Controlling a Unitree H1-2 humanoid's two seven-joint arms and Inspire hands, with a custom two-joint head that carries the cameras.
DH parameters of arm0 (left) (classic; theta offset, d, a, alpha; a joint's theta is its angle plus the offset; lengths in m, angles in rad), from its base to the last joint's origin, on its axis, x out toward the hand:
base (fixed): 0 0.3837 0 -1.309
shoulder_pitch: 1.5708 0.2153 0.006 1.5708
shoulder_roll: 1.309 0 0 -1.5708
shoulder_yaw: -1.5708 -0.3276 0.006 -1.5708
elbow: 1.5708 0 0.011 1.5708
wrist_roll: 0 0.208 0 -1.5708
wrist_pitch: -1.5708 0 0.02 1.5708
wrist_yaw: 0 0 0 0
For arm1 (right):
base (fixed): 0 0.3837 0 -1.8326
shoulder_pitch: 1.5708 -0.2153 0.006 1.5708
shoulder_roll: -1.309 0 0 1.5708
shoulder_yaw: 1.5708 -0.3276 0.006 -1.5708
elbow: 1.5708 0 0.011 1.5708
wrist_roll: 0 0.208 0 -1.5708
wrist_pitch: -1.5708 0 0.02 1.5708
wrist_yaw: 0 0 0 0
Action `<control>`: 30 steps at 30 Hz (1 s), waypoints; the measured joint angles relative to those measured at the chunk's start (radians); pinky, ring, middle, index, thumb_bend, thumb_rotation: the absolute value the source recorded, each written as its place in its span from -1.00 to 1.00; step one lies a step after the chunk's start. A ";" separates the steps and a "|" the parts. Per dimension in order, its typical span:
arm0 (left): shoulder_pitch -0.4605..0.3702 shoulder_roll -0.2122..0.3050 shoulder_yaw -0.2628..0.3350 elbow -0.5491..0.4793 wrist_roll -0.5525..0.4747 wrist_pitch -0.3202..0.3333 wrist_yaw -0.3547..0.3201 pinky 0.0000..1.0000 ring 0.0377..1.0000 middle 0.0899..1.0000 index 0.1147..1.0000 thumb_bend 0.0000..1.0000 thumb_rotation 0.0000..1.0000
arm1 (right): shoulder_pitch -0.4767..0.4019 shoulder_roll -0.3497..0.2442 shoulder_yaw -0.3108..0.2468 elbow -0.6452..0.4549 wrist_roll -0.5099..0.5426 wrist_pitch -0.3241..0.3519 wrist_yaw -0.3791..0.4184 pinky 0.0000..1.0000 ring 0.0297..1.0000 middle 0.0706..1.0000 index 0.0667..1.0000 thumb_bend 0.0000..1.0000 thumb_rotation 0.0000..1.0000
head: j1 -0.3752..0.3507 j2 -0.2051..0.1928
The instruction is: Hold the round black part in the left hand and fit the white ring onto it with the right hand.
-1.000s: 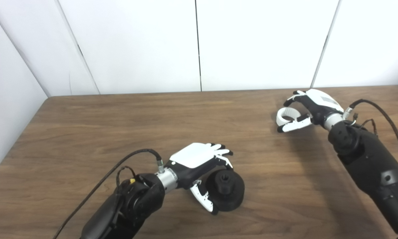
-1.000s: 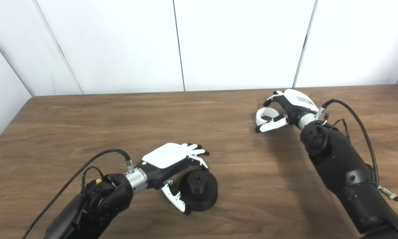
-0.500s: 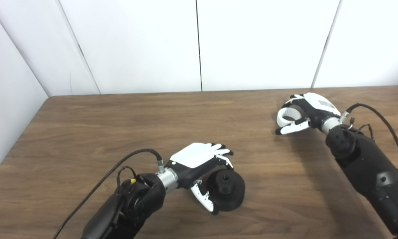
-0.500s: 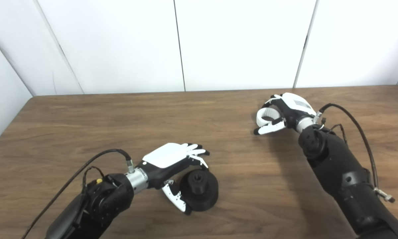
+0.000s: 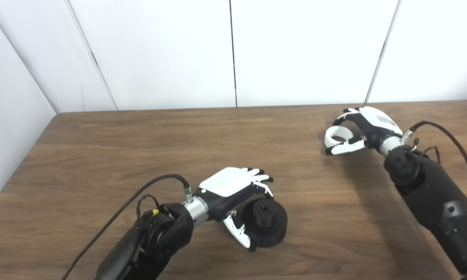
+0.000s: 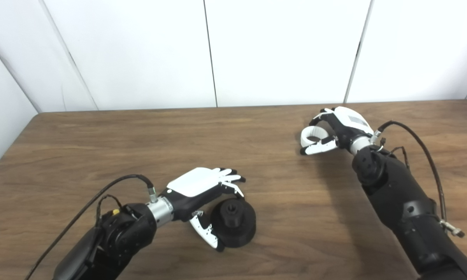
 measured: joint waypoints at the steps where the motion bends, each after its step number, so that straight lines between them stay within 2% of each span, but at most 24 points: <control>1: 0.000 0.000 0.000 0.000 0.000 0.000 0.000 1.00 1.00 0.90 0.23 0.96 -0.59 | 0.000 0.000 0.000 0.000 0.000 0.000 0.000 1.00 1.00 0.88 0.45 0.66 -0.20 | 0.000 0.000; 30: 0.001 0.000 0.004 0.000 0.000 -0.007 -0.001 1.00 1.00 0.90 0.23 0.93 -0.58 | 0.001 -0.005 0.000 0.008 0.000 0.000 0.000 0.96 1.00 0.87 0.39 0.53 -0.33 | 0.002 0.008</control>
